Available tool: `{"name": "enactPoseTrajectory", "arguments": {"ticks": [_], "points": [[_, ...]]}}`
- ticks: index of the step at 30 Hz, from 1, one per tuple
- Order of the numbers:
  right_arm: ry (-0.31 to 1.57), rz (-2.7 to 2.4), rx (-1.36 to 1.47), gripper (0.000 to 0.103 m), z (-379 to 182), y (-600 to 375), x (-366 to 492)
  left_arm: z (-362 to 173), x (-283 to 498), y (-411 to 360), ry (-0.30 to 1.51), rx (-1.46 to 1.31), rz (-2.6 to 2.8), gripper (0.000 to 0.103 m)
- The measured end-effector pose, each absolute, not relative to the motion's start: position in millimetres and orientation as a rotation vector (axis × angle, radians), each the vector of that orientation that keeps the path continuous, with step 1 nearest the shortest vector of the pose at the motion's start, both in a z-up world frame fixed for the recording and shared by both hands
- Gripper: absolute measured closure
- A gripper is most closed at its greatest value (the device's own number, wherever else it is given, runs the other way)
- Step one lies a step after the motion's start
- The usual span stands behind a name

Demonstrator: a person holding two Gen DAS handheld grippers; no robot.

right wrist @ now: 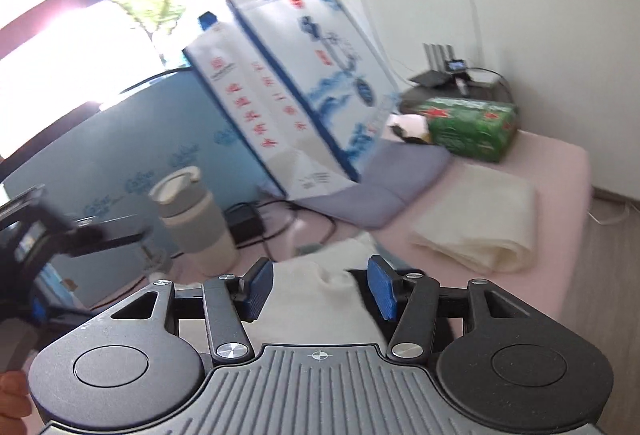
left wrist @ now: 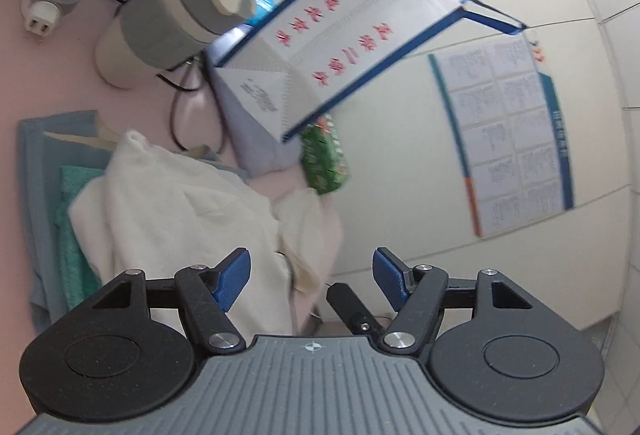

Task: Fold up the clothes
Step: 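Lower the shirt onto the towel stack and open both grippers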

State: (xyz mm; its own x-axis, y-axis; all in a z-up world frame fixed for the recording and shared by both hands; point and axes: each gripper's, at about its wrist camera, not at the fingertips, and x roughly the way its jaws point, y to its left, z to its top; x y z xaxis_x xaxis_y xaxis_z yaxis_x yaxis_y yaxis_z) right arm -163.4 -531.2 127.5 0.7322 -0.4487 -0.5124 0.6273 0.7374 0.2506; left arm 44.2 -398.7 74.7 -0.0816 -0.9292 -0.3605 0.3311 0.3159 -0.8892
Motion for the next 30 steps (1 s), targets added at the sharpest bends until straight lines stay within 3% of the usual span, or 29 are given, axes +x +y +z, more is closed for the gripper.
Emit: {"name": "enactPoseTrajectory", "arguments": {"ticks": [1, 3, 5, 7, 12, 24, 28, 29, 30], "points": [[0.449, -0.595, 0.428, 0.051, 124, -532, -157, 68, 45, -398, 1.215, -0.643, -1.149, 0.039], [0.480, -0.566, 0.435, 0.068, 112, -538, -143, 51, 51, -393, 1.239, -0.641, -1.070, 0.041], [0.534, -0.538, 0.465, 0.074, 95, -547, -129, 29, 59, -386, 1.292, -0.702, -1.004, 0.042], [0.611, -0.542, 0.495, 0.078, 73, -559, -114, 10, 65, -379, 1.334, -0.773, -0.954, 0.067], [0.651, -0.572, 0.593, 0.082, 38, -589, -95, -17, 71, -369, 1.388, -0.821, -0.896, 0.100], [0.567, -0.573, 0.559, 0.082, 29, -577, -105, -13, 62, -366, 1.306, -0.738, -0.941, 0.100], [0.548, -0.546, 0.462, 0.077, 28, -568, -105, -3, 58, -366, 1.293, -0.698, -0.928, 0.100], [0.548, -0.537, 0.447, 0.076, 29, -566, -106, 2, 55, -366, 1.281, -0.686, -0.941, 0.098], [0.543, -0.530, 0.462, 0.067, 32, -566, -107, 7, 53, -366, 1.269, -0.678, -0.966, 0.086]]}}
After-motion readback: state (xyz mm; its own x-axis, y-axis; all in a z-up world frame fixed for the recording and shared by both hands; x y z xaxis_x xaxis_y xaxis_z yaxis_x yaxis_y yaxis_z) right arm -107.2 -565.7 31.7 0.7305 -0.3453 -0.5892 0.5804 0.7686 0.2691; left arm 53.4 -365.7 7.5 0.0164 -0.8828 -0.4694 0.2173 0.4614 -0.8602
